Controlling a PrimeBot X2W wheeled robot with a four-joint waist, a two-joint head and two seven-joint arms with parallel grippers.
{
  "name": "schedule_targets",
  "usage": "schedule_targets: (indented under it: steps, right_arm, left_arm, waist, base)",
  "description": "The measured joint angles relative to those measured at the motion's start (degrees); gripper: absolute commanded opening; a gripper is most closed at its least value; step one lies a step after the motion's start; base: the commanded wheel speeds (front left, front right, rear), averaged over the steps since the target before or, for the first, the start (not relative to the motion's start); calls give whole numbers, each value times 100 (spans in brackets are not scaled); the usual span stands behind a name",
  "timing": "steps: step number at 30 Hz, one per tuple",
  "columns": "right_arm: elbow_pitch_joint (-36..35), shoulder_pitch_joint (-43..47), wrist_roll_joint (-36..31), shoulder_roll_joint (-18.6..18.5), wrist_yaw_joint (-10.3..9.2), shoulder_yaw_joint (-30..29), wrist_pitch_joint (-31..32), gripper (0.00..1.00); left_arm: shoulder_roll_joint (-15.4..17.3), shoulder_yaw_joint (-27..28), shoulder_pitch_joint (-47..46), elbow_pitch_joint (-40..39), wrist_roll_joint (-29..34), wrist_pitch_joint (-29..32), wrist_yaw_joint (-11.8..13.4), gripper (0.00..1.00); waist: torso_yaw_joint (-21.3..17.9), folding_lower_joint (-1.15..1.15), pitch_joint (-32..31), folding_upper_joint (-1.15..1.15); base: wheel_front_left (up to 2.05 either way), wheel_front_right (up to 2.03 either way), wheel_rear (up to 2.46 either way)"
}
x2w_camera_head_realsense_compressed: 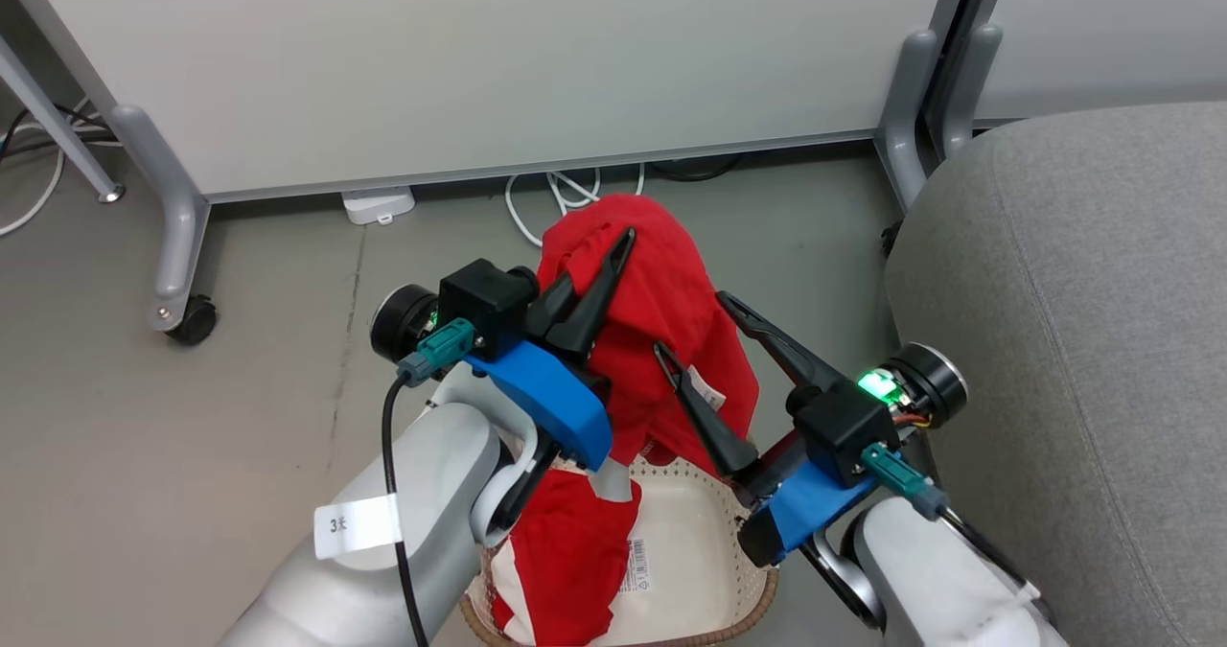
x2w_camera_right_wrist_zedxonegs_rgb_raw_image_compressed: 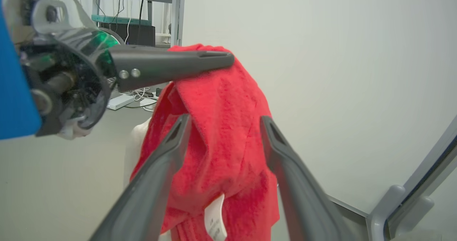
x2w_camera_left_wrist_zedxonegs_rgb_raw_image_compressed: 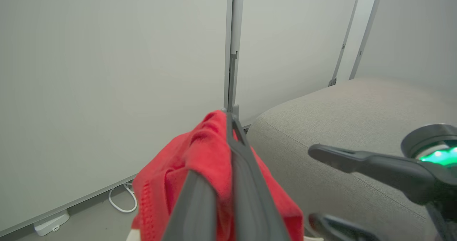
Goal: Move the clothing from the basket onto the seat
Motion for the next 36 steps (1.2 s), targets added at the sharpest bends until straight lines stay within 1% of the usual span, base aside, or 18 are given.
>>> schedule_targets:
  steps: [5,10,14,21,22,23,36]
  right_arm:
    - [746,-431,-175,76,-1,83,0,100]
    - [1332,-838,-339,121,-1,21,0,100]
    - [1540,-1087,-224,132,-1,44,-1,100]
    - [1914,-1384,67,133,-1,21,-1,100]
    - [1959,-1394,137,135,-1,23,0,22]
    - [1990,-1398,160,134,-1,25,-1,0]
    - [1953,-1422,379,134,-1,90,0,0]
  left_arm:
    - [-126,-54,-103,34,49,0,-21,0]
    - [-266,-115,-226,44,92,0,-66,0]
    - [-390,-191,-325,30,100,0,-85,0]
    - [-504,-244,-449,-7,111,0,-119,0]
    - [-514,-246,-460,-9,123,0,-121,0]
    - [-517,-247,-465,-9,134,0,-124,0]
    - [-560,-182,-465,26,200,-1,-152,0]
  waist:
    - [57,0,138,0]
    - [148,0,258,0]
    - [245,0,352,0]
    - [365,0,467,0]
    - [379,0,472,0]
    - [388,0,476,0]
    - [388,-1,444,0]
  base:
    - [0,0,0]
    - [0,0,0]
    - [0,0,0]
    - [0,0,0]
    - [0,0,0]
    - [0,0,0]
    - [0,0,0]
